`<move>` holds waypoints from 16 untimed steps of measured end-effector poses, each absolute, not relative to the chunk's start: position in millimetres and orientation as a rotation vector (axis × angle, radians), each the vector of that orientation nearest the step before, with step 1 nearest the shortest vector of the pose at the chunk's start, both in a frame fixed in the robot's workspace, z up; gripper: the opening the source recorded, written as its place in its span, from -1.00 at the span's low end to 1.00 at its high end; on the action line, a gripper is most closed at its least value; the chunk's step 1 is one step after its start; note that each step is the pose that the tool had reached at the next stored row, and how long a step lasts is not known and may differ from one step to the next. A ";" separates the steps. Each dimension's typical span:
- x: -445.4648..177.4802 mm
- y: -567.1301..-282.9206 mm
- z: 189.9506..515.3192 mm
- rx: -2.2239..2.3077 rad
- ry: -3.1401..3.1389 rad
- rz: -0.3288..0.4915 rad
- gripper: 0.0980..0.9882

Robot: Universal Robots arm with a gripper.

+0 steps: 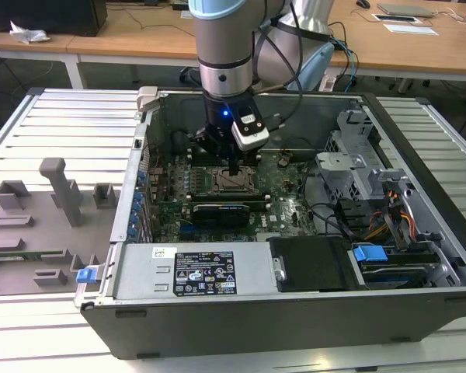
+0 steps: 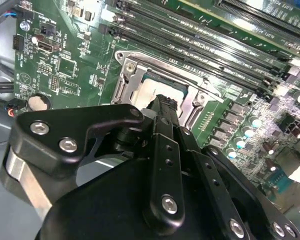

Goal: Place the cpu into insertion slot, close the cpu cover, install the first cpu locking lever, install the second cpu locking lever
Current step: 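Install the first cpu locking lever, then install the second cpu locking lever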

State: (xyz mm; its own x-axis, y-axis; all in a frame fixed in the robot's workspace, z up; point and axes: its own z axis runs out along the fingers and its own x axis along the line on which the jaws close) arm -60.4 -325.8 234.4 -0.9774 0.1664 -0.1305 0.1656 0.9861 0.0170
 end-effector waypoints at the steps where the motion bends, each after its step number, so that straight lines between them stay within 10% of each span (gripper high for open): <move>1: -60.3 -325.8 237.0 0.251 2.999 0.005 -0.98; 16: -60.4 -325.8 239.1 0.251 2.999 0.001 -0.98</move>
